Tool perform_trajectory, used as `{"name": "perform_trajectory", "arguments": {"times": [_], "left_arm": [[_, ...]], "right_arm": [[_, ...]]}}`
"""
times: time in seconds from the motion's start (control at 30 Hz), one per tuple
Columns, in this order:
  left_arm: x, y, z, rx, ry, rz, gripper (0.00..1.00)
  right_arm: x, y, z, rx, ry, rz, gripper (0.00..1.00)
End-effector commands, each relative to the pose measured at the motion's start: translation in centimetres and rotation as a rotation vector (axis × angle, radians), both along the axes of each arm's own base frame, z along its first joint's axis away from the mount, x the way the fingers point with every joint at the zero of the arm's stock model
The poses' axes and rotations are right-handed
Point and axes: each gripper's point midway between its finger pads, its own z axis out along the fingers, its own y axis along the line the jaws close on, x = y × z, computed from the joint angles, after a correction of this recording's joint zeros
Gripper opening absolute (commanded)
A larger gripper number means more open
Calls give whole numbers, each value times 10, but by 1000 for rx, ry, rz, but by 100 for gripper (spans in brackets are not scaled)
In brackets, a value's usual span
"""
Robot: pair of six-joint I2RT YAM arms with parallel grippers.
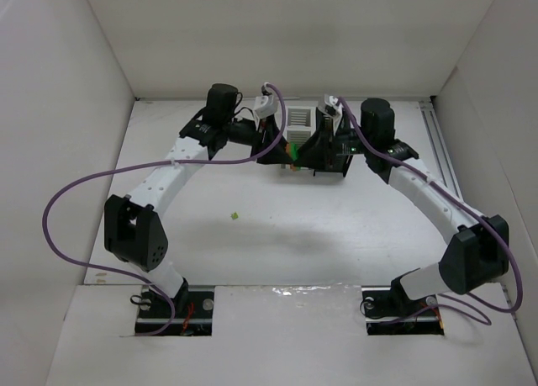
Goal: Sort the legos into containers by color
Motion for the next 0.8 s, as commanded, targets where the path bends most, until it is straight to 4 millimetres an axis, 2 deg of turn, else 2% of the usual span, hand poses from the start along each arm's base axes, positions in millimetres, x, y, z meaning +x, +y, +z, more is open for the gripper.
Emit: {"name": "perform_trajectory", "arguments": {"times": [0.0,0.23,0.57,0.7,0.73,0.77], "left_arm": [[-5,-1,12,-28,-54,-25,0],[8,14,9,-25,-34,19,0],[10,14,10,-24,-44,27,0],[14,15,11,-15,-72,58,0],[22,14,11,-6,-98,94,0],[23,15,15,-10,-109,105,0]], "right_arm": [[-3,-10,22,28,-82,-6,0],[-1,-32,22,26,-91,-57,0],[-4,-46,15,18,-70,-94,0],[19,-60,12,-8,-86,-211,0],[26,-61,8,-20,-80,-243,0],[36,-67,17,-22,-105,-293,0]]}}
